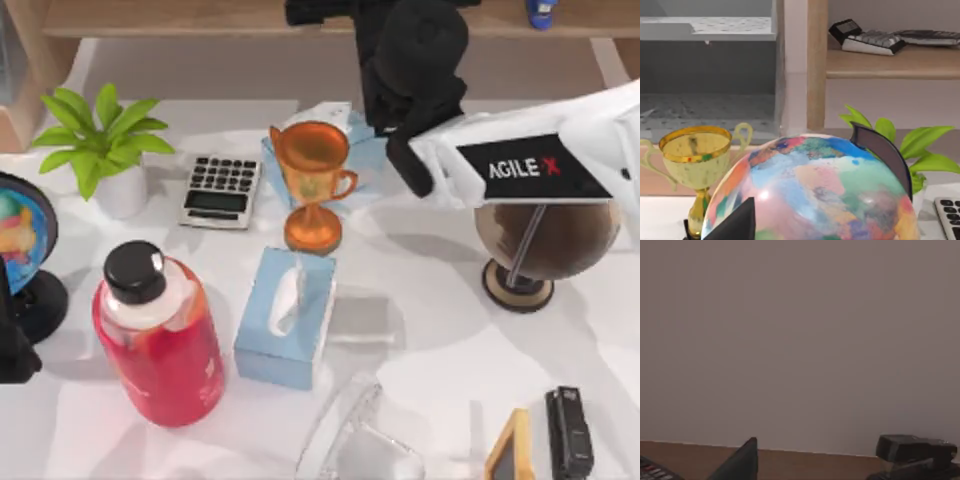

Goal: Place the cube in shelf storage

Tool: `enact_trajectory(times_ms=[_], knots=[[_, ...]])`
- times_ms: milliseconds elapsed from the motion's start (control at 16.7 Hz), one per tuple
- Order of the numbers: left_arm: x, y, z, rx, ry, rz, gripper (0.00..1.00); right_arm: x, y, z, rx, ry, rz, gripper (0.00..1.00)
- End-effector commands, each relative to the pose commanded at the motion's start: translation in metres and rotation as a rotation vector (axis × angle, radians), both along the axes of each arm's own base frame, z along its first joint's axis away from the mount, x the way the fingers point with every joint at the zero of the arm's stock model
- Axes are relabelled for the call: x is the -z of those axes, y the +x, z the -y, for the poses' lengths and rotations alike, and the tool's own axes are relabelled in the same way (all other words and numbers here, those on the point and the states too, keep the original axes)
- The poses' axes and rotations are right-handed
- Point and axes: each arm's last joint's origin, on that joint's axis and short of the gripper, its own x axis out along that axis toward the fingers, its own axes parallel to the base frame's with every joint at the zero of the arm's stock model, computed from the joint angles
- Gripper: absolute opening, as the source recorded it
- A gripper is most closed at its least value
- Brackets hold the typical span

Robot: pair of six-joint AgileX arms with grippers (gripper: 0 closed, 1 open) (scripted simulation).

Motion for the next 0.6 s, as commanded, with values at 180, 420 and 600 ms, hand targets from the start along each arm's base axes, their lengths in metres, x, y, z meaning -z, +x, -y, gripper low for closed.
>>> enact_trajectory(times_ms=[180,420,600], knots=[[0.0,0.0,0.0,0.0,0.0,0.0,1.0,-0.029,-0.018,0.023,-0.063,-0.082,0.101,1.0],[0.0,0.0,0.0,0.0,0.0,0.0,1.0,-0.052,-0.033,0.1,-0.033,-0.294,0.249,1.0],[0.0,0.0,0.0,0.0,0.0,0.0,1.0,-0.05,-0.041,0.193,0.108,-0.531,0.306,1.0]])
